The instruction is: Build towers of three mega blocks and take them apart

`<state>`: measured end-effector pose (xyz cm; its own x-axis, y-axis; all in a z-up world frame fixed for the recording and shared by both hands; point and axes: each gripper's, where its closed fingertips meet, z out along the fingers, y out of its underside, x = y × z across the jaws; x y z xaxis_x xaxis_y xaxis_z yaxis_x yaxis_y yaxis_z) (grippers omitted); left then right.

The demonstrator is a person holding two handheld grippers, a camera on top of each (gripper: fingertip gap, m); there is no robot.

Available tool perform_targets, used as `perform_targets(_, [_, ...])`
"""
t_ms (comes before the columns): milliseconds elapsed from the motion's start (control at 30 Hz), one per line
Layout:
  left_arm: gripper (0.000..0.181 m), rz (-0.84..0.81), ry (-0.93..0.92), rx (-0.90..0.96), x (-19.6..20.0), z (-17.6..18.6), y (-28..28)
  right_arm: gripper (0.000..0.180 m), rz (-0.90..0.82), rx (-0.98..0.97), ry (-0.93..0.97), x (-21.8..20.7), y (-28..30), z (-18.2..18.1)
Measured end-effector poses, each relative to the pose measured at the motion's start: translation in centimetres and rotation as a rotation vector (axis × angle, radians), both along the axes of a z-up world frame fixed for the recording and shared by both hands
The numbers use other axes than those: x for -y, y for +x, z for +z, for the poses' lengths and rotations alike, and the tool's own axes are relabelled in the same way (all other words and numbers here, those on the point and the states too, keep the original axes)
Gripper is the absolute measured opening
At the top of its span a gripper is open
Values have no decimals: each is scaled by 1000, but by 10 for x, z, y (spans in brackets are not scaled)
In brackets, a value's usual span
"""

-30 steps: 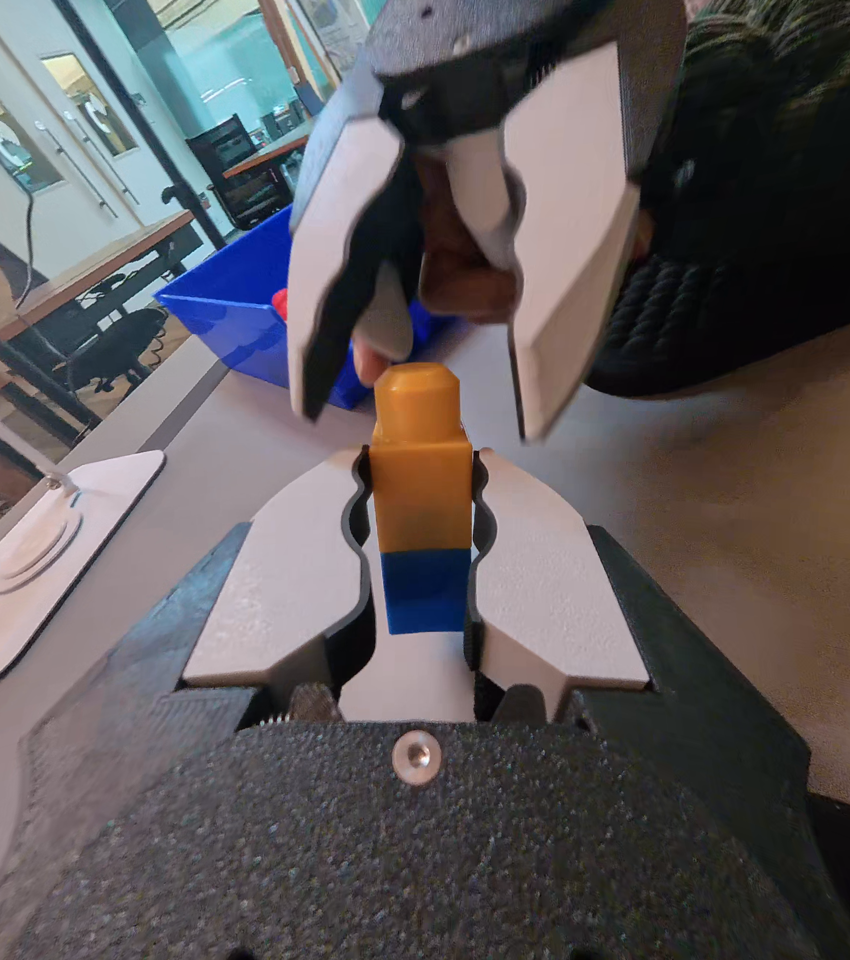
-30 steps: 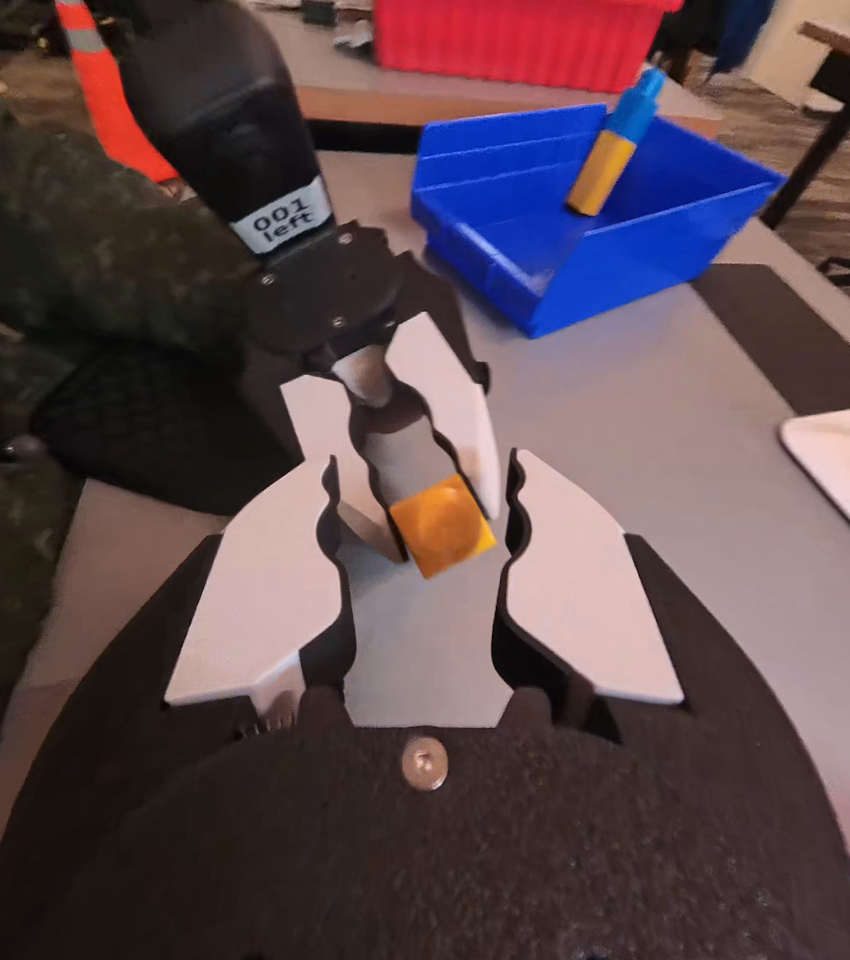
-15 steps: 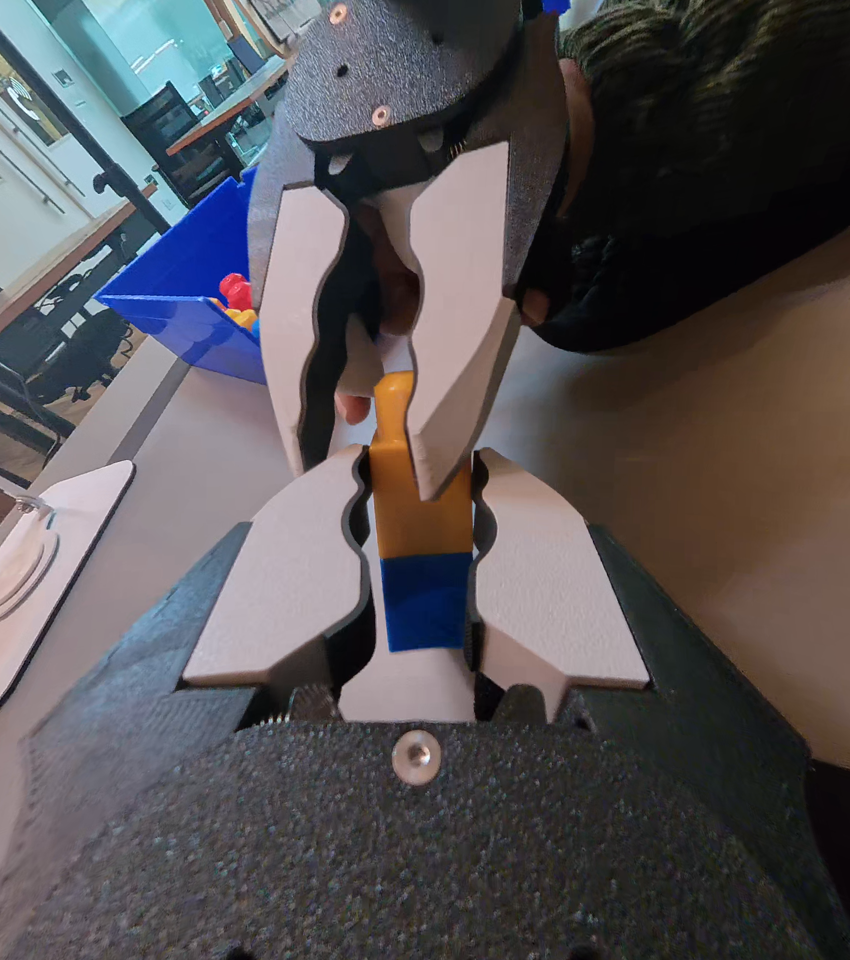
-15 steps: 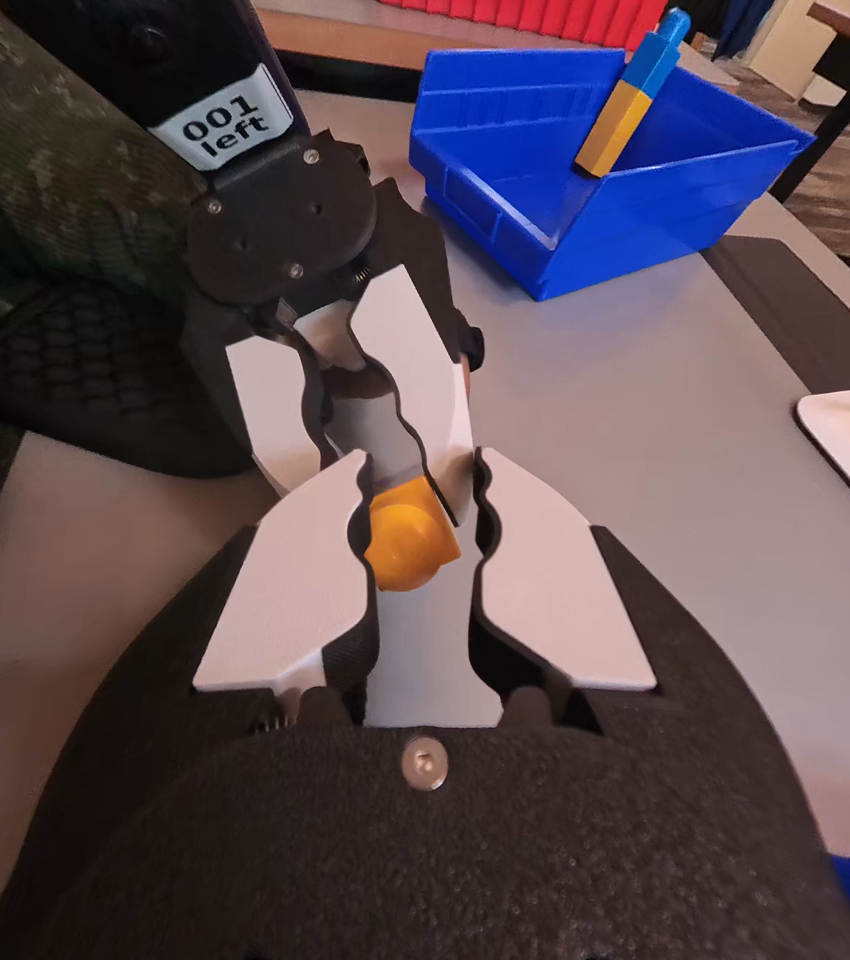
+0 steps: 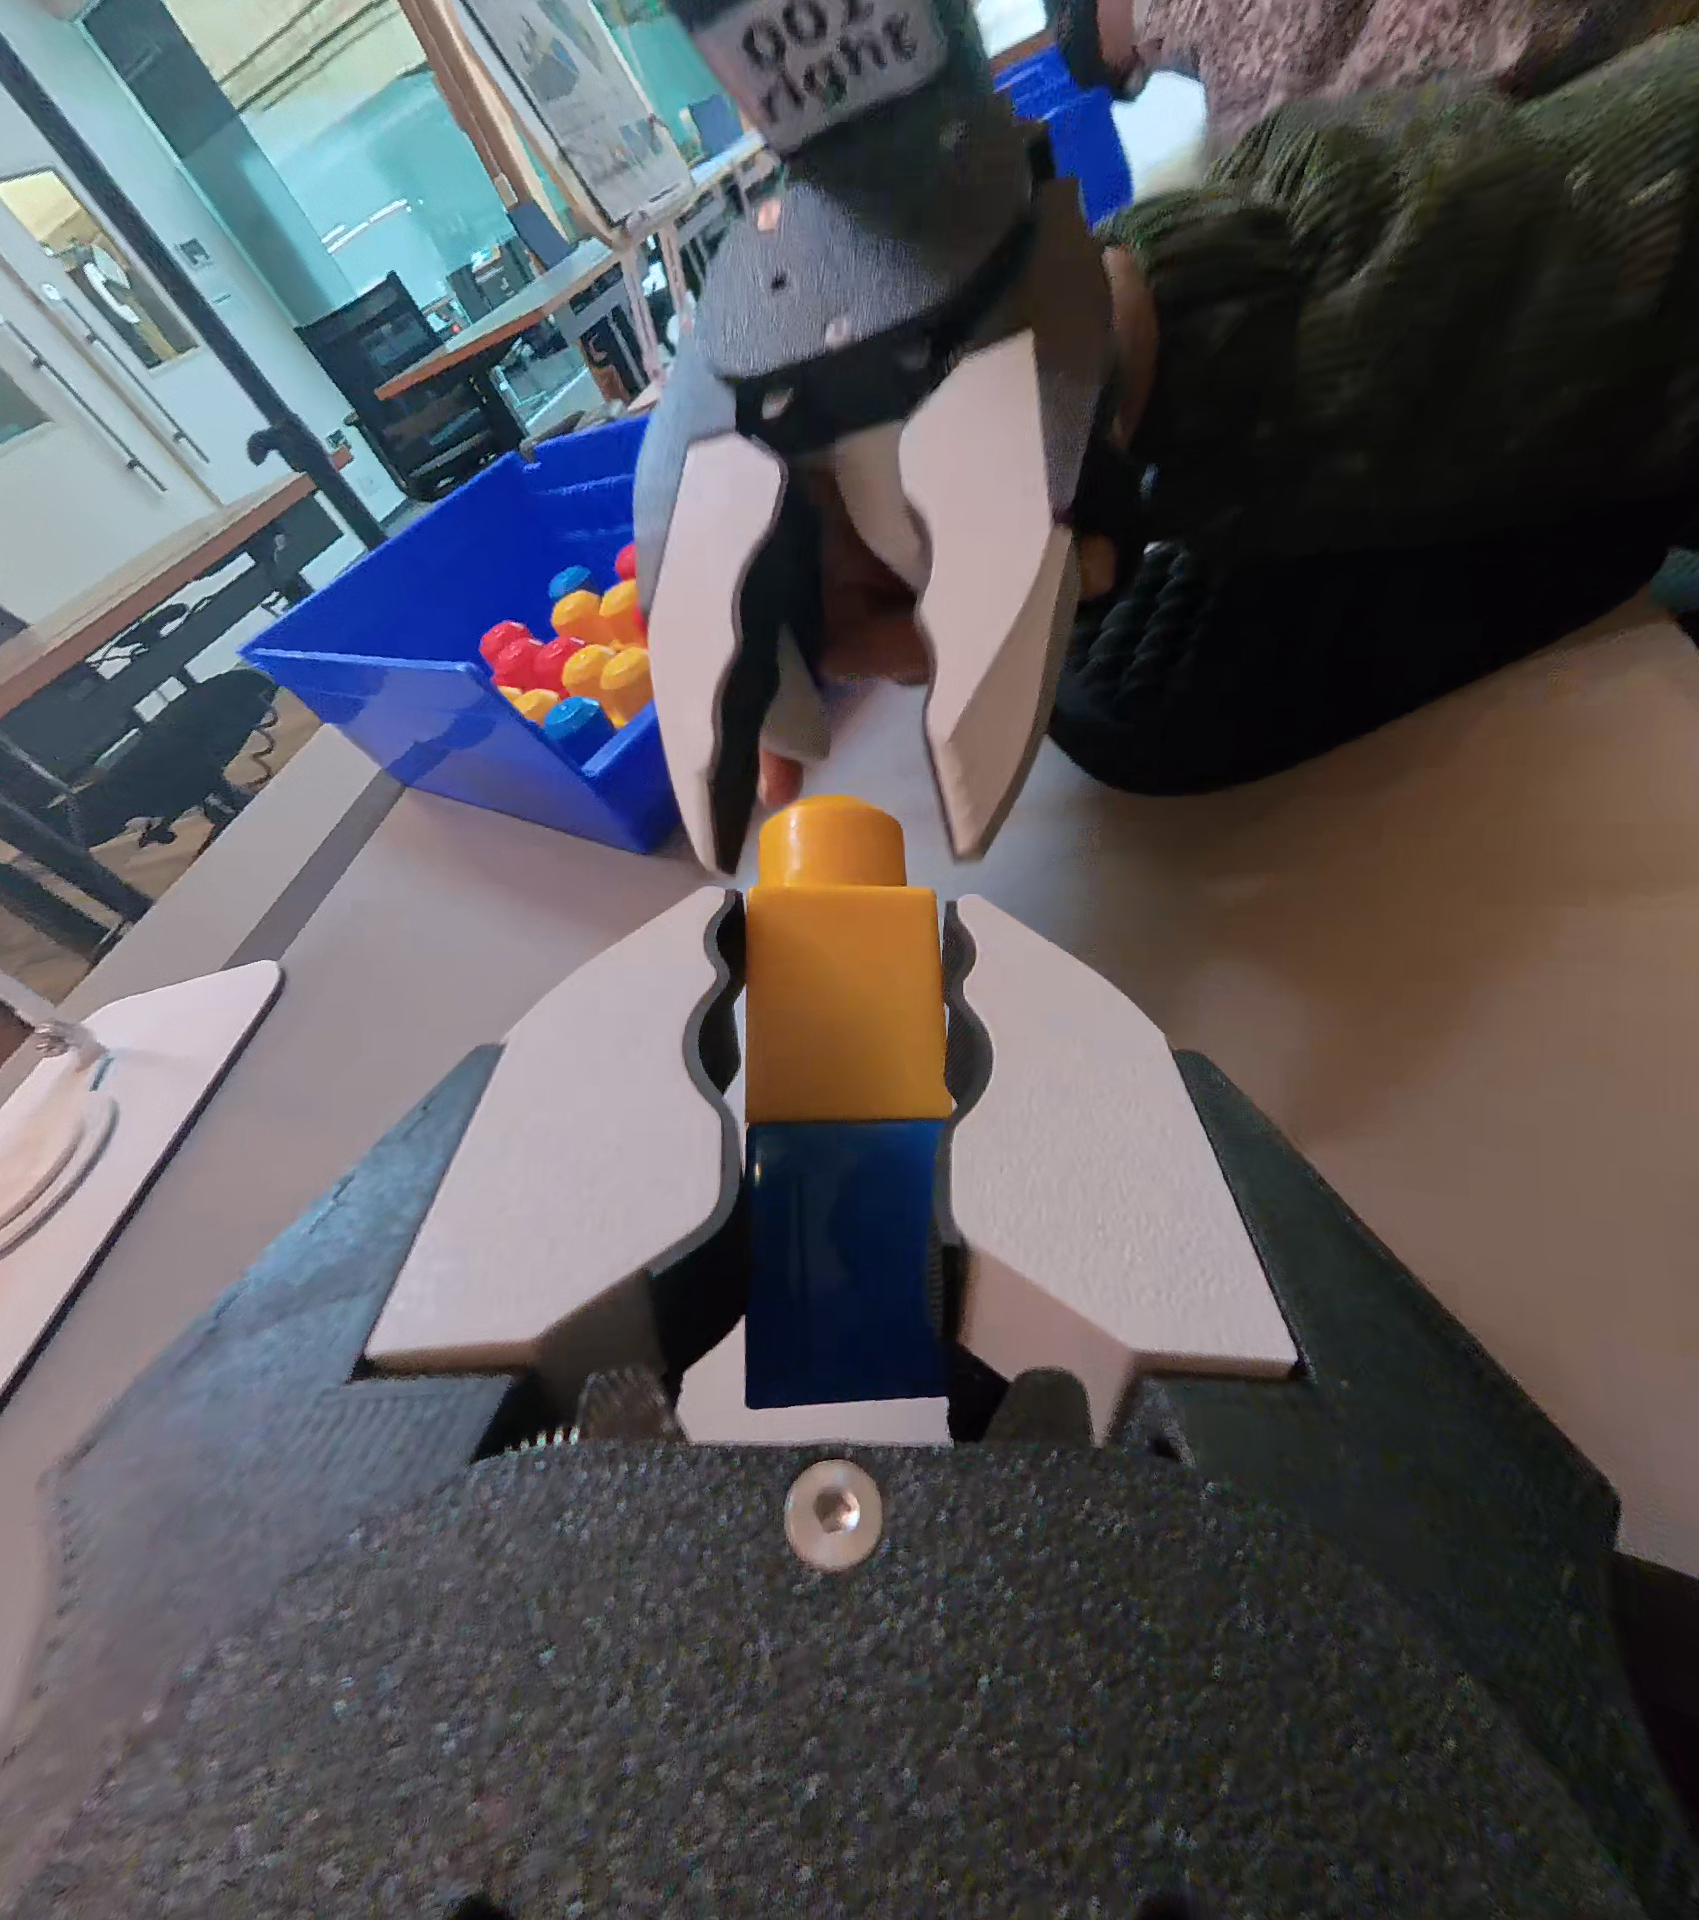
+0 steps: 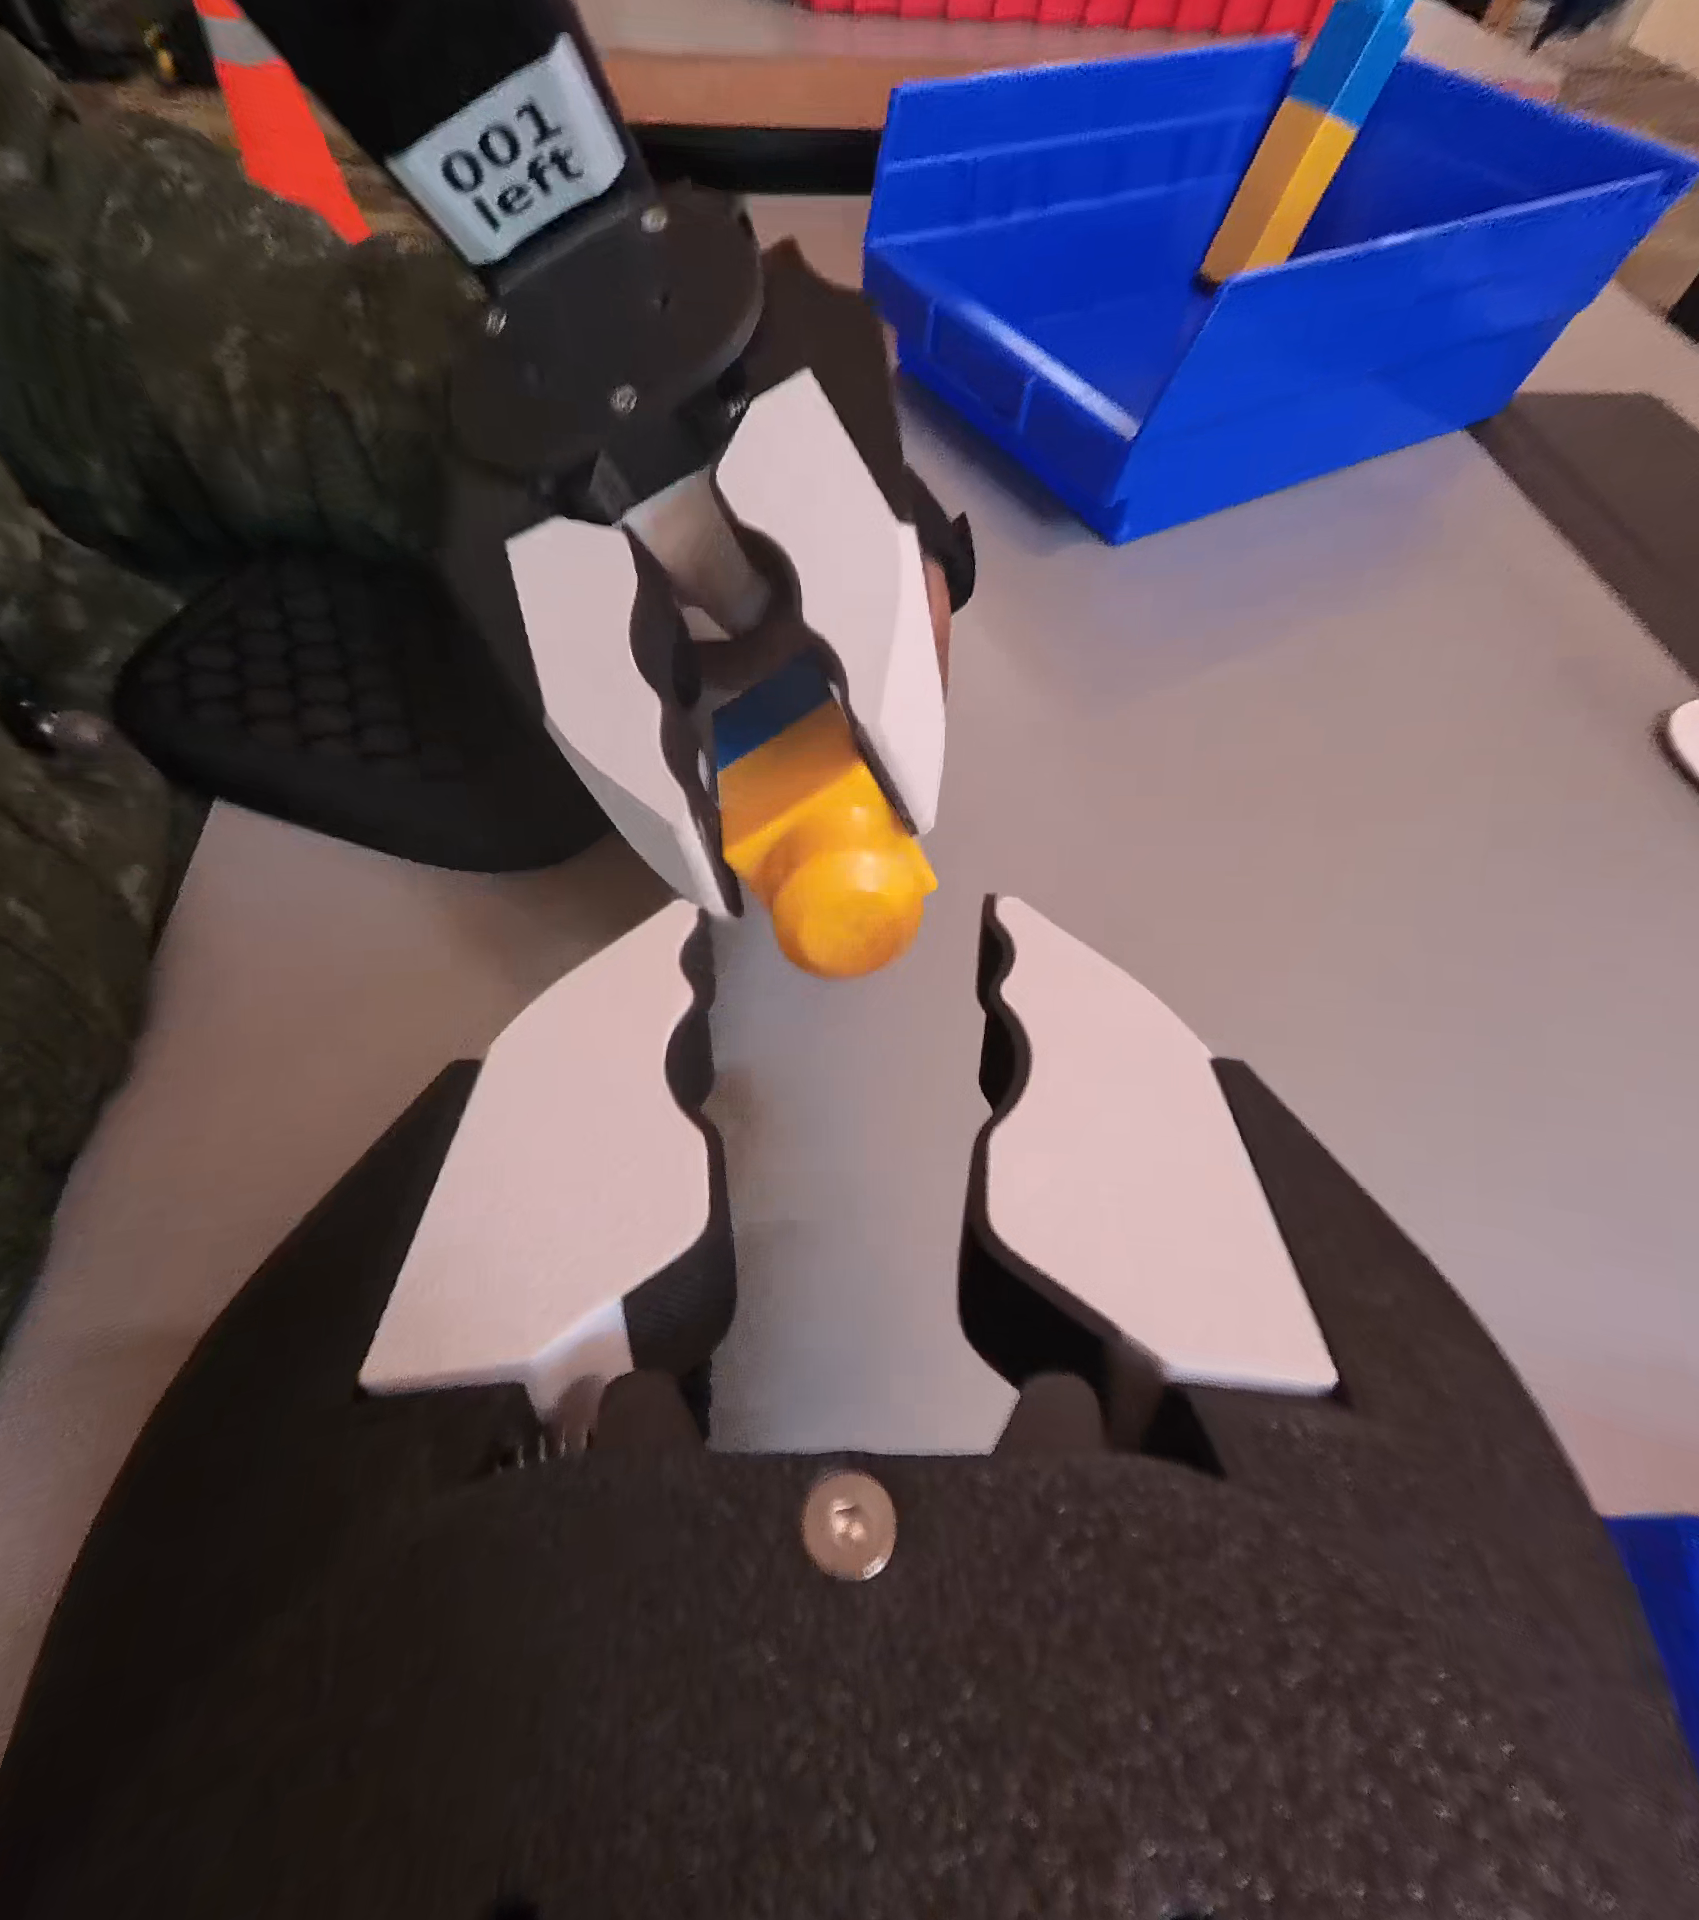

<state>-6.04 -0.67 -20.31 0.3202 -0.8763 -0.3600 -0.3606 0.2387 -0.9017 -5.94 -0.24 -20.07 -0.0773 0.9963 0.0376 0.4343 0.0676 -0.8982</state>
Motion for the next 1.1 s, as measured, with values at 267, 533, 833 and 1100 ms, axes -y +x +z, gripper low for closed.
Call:
perform_targets(267, [36, -13, 9, 34, 1, 4, 1, 29, 16, -6, 15, 4, -3, -1])
perform_targets(533, [40, 97, 12, -90, -18, -18, -8, 29, -24, -70, -17, -7, 6, 11])
perform_targets(833, [40, 86, -85, -131, -15, -26, -8, 34, -43, -40, -8, -6, 6, 9])
perform_targets(1100, [40, 76, -94, -152, -14, -30, -8, 29, -15, -47, 10, -1, 3, 10])
